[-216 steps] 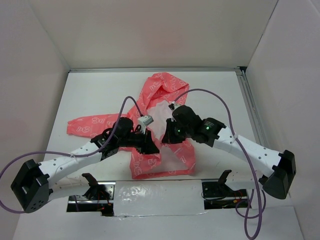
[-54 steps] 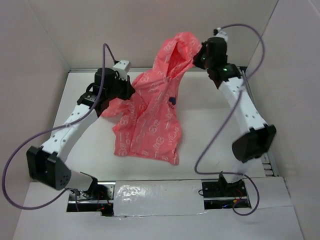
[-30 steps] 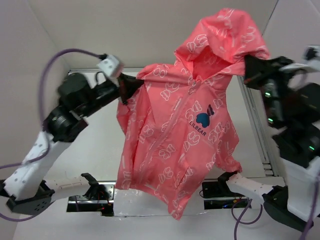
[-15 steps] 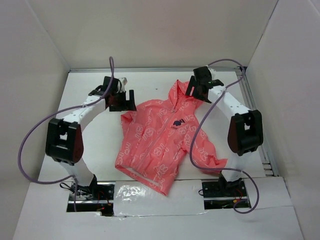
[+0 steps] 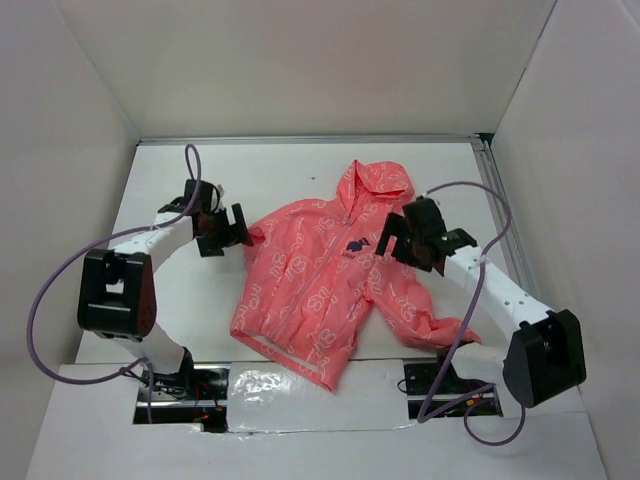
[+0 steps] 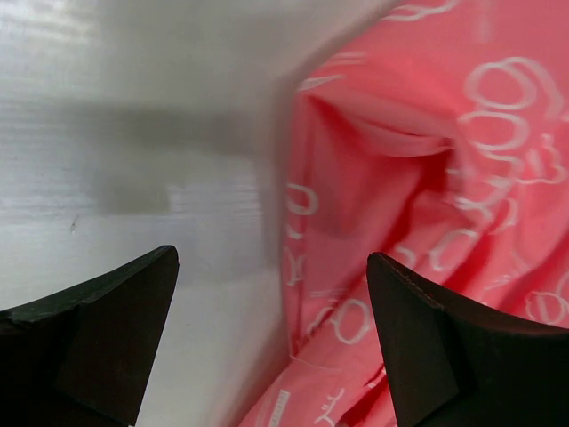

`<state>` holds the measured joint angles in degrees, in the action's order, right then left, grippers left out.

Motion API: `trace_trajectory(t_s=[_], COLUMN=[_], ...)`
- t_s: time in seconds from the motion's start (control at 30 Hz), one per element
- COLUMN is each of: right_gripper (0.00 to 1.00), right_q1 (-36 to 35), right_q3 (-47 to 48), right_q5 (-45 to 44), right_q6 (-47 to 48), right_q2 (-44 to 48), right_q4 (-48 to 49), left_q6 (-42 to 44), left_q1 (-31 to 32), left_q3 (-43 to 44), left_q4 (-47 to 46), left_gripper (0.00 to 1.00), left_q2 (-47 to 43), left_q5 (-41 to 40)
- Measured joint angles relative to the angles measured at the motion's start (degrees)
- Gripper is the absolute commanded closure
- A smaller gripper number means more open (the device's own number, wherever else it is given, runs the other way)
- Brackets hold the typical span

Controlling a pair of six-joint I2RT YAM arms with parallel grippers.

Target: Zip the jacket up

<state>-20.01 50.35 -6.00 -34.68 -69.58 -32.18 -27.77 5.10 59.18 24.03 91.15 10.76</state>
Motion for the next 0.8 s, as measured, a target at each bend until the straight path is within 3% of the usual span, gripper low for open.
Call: trace_trajectory(t_s=[0.17, 0.27, 0.3, 0.33, 0.37, 0.43, 0.47, 0.53, 0.57, 0.8], right_gripper=[0.00, 0.00, 0.00, 0.00, 0.08, 0.25, 0.45, 0.67, 1.00, 1.00], right_q1=[0.9, 1.2, 1.3, 1.5, 1.9, 3.1, 3.8, 4.9, 5.4, 8.7], right_q3=[-10.8, -14.4, -15.0, -15.5, -15.9, -16.3, -16.2, -15.7, -15.3, -10.6], right_q5=[2.6, 2.4, 2.0, 1.4, 0.6, -0.6, -1.2, -2.3, -2.7, -6.7], right_q6=[-2.6, -4.3, -4.9, -5.2, -5.7, -6.0, -6.2, -6.6, -6.7, -7.9], right_q2=[3.5, 5.9, 6.3, 6.4, 6.3, 4.6, 2.9, -1.5, -3.7, -7.9], right_q4=[-1.6, -2.1, -2.2, -2.1, -1.9, -1.7, -1.4, -1.6, -1.6, -2.7], left_q6=[-1.4, -2.3, -2.6, -3.0, -3.3, -4.0, -4.2, -4.4, -4.3, -2.1], left_q1=[-1.1, 0.9, 1.8, 2.5, 3.1, 3.6, 3.4, 2.3, 1.2, -5.9], left_q3=[-1.7, 0.3, 1.7, 3.7, 5.5, 9.3, 11.2, 14.7, 16.5, 33.1], left_q4=[-0.6, -1.9, -2.3, -2.1, -2.6, -2.0, -1.5, -0.2, 0.6, 2.9], left_gripper=[0.06, 0.28, 0.56, 0.74, 1.00, 1.00, 1.00, 1.00, 1.00, 1.00], left_q2=[4.0, 7.3, 9.1, 11.1, 13.1, 16.9, 17.9, 19.5, 20.1, 20.3], left_q5=[0.0, 0.0, 0.0, 0.0, -0.2, 0.4, 0.0, -0.9, -1.4, -6.7])
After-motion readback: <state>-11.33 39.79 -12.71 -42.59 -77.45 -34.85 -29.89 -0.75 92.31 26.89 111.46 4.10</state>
